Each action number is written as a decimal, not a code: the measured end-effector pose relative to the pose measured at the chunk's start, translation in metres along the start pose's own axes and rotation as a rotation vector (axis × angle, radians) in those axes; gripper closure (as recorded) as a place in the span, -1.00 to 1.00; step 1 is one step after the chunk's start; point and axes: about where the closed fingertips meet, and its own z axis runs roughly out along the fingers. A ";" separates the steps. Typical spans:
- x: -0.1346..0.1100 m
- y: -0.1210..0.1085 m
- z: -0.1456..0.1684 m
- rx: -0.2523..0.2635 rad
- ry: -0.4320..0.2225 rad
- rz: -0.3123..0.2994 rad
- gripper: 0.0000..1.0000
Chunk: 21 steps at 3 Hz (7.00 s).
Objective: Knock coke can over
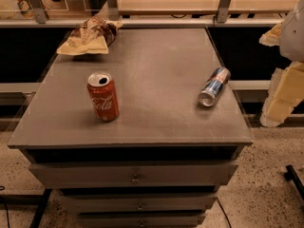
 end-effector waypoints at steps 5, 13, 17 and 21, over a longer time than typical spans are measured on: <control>-0.130 0.024 0.050 -0.150 -0.663 -0.071 -1.00; -0.267 0.024 0.123 -0.168 -0.934 -0.073 -1.00; -0.299 0.031 0.183 -0.199 -1.107 0.049 -1.00; -0.312 0.032 0.179 -0.134 -1.246 0.011 -0.21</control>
Offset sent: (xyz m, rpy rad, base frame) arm 0.0143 0.0314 -0.0267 0.3112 0.0618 0.0372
